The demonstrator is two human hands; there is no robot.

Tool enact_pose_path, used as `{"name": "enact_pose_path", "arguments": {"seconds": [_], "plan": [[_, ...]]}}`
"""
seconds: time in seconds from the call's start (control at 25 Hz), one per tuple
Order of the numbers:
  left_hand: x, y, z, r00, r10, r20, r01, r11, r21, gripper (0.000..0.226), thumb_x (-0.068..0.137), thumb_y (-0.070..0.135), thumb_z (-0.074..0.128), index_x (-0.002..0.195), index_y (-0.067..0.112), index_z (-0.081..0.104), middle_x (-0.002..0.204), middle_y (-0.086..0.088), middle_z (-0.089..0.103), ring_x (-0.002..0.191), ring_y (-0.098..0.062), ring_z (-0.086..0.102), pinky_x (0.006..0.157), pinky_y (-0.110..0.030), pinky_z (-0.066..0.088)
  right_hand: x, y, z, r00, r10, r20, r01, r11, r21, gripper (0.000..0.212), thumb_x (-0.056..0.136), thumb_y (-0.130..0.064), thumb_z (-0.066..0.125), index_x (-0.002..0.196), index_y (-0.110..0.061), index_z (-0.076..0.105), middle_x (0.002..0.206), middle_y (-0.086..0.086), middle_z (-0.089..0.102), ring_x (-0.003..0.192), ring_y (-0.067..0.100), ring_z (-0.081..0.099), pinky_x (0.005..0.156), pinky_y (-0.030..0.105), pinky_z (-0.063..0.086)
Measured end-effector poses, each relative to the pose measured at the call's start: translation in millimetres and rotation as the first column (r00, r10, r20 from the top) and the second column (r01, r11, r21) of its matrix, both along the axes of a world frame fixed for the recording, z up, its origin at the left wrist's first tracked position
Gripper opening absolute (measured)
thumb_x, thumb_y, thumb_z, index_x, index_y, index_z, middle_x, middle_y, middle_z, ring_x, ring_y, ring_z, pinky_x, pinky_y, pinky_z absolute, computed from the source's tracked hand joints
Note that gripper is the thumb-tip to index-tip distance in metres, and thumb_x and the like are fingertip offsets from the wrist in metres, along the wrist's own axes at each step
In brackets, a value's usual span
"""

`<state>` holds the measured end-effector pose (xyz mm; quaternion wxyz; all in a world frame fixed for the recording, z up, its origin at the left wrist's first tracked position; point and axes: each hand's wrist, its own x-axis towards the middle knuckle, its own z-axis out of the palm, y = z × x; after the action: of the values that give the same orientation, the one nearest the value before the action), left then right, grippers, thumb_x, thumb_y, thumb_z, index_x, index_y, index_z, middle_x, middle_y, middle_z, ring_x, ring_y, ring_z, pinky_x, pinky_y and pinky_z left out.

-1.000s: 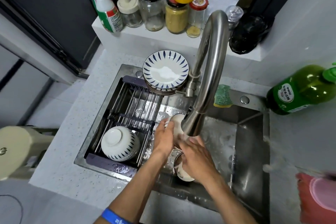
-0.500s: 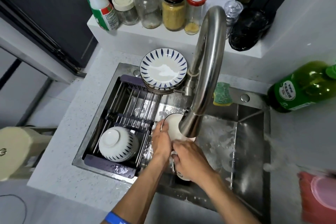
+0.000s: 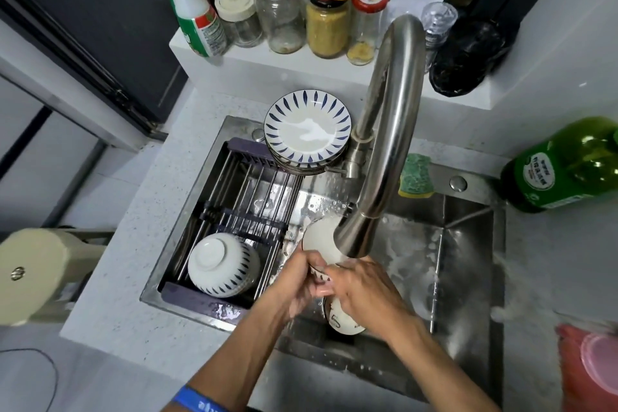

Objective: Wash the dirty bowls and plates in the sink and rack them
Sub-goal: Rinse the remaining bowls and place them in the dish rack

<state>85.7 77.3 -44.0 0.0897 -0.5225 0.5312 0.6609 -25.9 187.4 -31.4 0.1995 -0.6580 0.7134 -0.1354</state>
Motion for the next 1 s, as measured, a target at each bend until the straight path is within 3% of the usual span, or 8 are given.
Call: {"name": "enact_pose_path", "arguments": {"seconds": [0.08,0.2,0.32,0.48,0.6,0.72,0.88,1.0], "plan": [[-3.9,-13.6,-4.3,0.987,-0.140,0.075,0.135,0.988,0.072,0.038,0.078,-0.008,0.059,0.114,0.004,0.059,0.094,-0.013,0.065,0.072,-0.019,0.067,0.064,-0.032,0.060,6.8,7.3,-1.0,0.980,0.139,-0.143,-0.128,0.988,0.087,0.030,0.054,-0.001,0.069,0.075,-0.021,0.064,0.060,-0.005,0.062,0.058,0.016,0.057,0.068,0.027,0.042],[-32.9,-18.7,13.0,0.944,-0.277,0.180,0.304,0.942,-0.142,0.039,0.086,0.009,0.068,0.124,0.009,0.056,0.111,-0.005,0.063,0.098,-0.019,0.059,0.097,-0.036,0.051,10.7,12.3,-12.5,0.981,0.156,-0.114,-0.119,0.953,0.278,0.026,0.062,0.001,0.059,0.077,-0.020,0.064,0.073,0.000,0.067,0.075,0.022,0.060,0.076,0.032,0.049],[-45.1,-9.7,29.6,0.944,-0.316,0.092,0.328,0.923,-0.201,0.071,0.087,0.021,0.073,0.146,0.008,0.036,0.141,-0.006,0.048,0.129,-0.028,0.049,0.111,-0.040,0.038,14.5,13.3,-15.0,0.999,0.028,-0.035,-0.021,0.981,0.193,0.025,0.059,-0.005,0.065,0.076,-0.025,0.065,0.073,-0.007,0.070,0.076,0.016,0.065,0.078,0.026,0.047],[-37.2,0.0,29.2,0.998,0.014,0.067,0.005,0.960,-0.282,0.030,0.092,0.011,0.061,0.122,0.010,0.060,0.131,-0.020,0.060,0.094,-0.021,0.065,0.075,-0.018,0.051,29.8,6.3,-6.6,0.969,-0.239,-0.067,0.244,0.965,0.094,0.038,0.050,-0.004,0.074,0.081,-0.026,0.068,0.062,-0.005,0.068,0.055,0.015,0.063,0.061,0.027,0.049],[-19.0,10.0,14.4,0.960,0.263,-0.095,-0.273,0.956,-0.110,0.054,0.078,0.010,0.055,0.127,0.033,0.059,0.116,-0.017,0.069,0.094,-0.024,0.068,0.076,-0.036,0.057,37.6,0.9,-13.5,0.819,-0.518,0.247,0.526,0.850,0.037,0.030,0.073,-0.006,0.065,0.098,-0.022,0.069,0.079,-0.001,0.072,0.071,0.021,0.065,0.062,0.030,0.048],[-16.3,-2.1,31.1,0.960,0.263,-0.099,-0.264,0.965,0.005,0.054,0.082,0.010,0.050,0.130,0.035,0.055,0.120,-0.011,0.066,0.095,-0.021,0.066,0.060,-0.023,0.053,28.8,13.1,-12.4,0.948,-0.234,0.215,0.259,0.961,-0.094,0.033,0.086,-0.011,0.061,0.115,-0.026,0.062,0.106,-0.012,0.070,0.095,0.009,0.061,0.084,0.022,0.044],[-9.3,11.8,30.1,0.875,0.456,-0.164,-0.479,0.865,-0.149,0.047,0.076,0.022,0.048,0.120,0.026,0.063,0.115,-0.013,0.069,0.102,-0.028,0.066,0.084,-0.037,0.056,28.0,2.0,-0.8,0.949,-0.234,0.213,0.238,0.971,0.008,0.030,0.078,-0.005,0.056,0.100,-0.026,0.060,0.091,-0.005,0.070,0.086,0.019,0.063,0.077,0.030,0.048],[-12.8,1.0,34.8,0.941,0.319,-0.111,-0.329,0.940,-0.086,0.039,0.086,0.021,0.052,0.123,0.031,0.056,0.129,-0.006,0.060,0.114,-0.027,0.060,0.101,-0.046,0.049,18.6,8.5,-1.9,0.996,-0.091,-0.002,0.091,0.996,-0.006,0.050,0.068,-0.001,0.070,0.109,-0.028,0.062,0.098,-0.011,0.071,0.091,0.010,0.064,0.093,0.027,0.046]]}}
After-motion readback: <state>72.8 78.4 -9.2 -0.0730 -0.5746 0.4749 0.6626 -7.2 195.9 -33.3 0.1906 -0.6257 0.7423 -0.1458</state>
